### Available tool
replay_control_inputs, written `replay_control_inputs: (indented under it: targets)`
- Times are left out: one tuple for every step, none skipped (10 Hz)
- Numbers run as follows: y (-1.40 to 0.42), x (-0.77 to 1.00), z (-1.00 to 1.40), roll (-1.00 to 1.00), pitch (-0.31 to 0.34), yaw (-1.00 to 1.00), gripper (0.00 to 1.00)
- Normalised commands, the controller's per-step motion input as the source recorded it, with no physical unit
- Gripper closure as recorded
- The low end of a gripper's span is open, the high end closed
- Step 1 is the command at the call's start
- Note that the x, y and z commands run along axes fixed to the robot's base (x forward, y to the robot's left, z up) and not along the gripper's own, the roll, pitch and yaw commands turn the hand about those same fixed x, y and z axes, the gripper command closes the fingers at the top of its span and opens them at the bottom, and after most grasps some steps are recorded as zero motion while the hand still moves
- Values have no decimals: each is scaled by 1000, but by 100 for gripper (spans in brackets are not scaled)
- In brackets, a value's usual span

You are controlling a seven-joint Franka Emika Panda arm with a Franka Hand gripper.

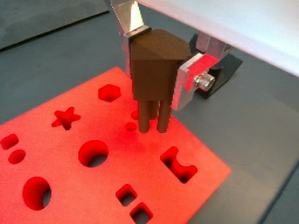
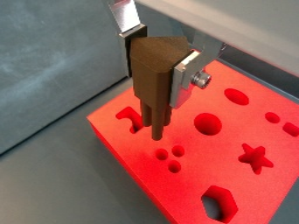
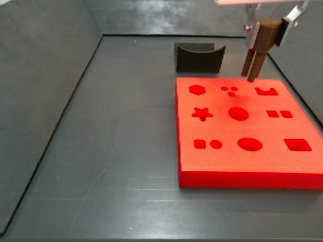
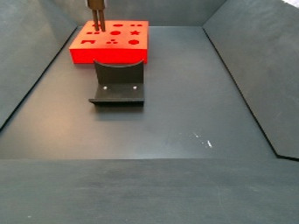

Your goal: Insert the 3 prong object.

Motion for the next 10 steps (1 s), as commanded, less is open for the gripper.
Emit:
replay_control_inputs:
  targets:
    - [0, 309, 0, -129, 500, 0, 100]
    - [9, 209, 0, -26, 304, 57, 100]
    - [17, 0, 0, 0, 0, 0, 100]
    - [-3, 283, -89, 240, 9, 334, 100]
    - [-23, 131, -86, 323, 0, 589, 100]
    - [-46, 11, -43, 253, -37, 783, 100]
    - [-120, -97, -9, 177, -76, 817, 100]
    - [-117, -357, 31, 174, -201, 417, 100]
    - [-31, -460, 0, 104, -251, 169, 100]
    - [100, -523, -77, 29, -259, 91, 100]
